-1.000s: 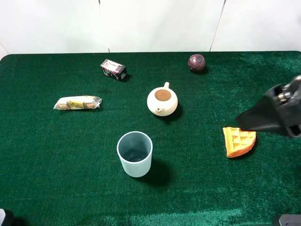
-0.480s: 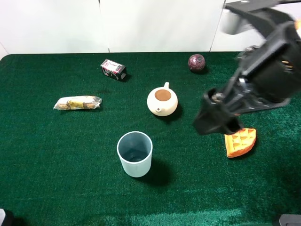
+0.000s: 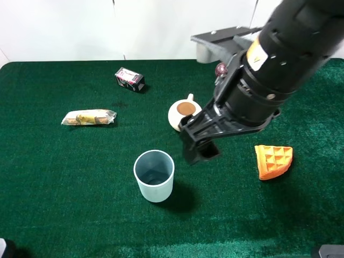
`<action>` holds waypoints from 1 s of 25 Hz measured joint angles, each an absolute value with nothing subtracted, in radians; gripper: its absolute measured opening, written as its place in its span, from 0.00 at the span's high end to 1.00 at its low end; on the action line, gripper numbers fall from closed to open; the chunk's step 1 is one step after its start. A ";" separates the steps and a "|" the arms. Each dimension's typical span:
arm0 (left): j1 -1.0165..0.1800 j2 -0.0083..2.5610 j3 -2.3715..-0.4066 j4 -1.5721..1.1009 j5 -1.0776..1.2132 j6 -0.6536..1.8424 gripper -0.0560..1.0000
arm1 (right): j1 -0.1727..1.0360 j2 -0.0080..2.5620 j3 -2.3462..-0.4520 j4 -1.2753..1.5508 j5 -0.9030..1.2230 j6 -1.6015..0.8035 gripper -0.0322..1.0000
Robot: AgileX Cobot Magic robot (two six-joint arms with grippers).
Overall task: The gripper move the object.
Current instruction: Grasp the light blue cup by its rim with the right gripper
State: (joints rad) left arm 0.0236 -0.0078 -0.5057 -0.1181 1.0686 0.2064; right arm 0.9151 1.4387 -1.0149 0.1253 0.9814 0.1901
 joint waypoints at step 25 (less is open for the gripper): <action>0.024 -0.008 -0.506 -0.118 1.069 0.206 0.01 | 0.915 1.637 -1.018 0.224 0.759 0.240 0.30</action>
